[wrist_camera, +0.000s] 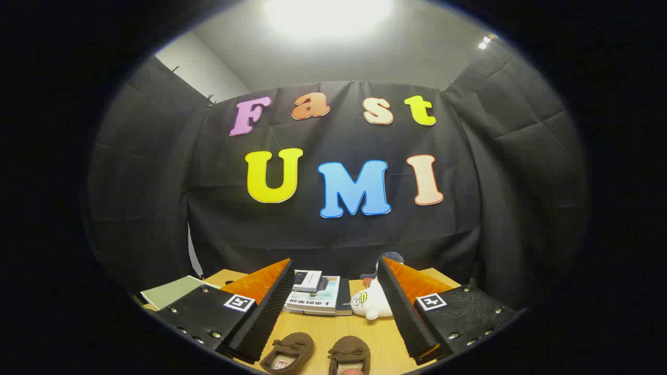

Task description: Open the storage box then place both shoes into the box .Put the left shoe in first, then the right shoe, with the right side of both shoes facing outward in a uniform manner.

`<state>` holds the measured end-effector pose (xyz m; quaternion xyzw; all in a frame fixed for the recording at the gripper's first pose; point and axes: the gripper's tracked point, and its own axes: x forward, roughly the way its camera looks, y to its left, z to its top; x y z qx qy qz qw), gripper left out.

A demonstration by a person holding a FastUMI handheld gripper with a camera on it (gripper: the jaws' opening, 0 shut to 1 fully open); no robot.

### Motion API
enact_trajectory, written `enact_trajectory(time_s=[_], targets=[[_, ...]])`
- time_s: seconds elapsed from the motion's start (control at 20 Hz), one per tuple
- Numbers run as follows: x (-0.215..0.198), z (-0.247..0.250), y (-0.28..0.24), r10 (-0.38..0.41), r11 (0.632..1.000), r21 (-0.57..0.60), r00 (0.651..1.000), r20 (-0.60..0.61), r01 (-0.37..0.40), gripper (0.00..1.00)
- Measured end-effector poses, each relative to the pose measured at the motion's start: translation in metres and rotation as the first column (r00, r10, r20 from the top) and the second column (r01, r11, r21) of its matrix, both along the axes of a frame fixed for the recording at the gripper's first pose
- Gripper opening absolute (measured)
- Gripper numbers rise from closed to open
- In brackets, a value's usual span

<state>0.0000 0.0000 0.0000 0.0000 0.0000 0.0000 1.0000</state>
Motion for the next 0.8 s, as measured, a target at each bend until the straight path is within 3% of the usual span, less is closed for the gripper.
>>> enact_trajectory(time_s=[0.8], targets=[[0.008,-0.004,0.018,0.034,0.999,0.012,0.999,-0.010,-0.034,0.97]])
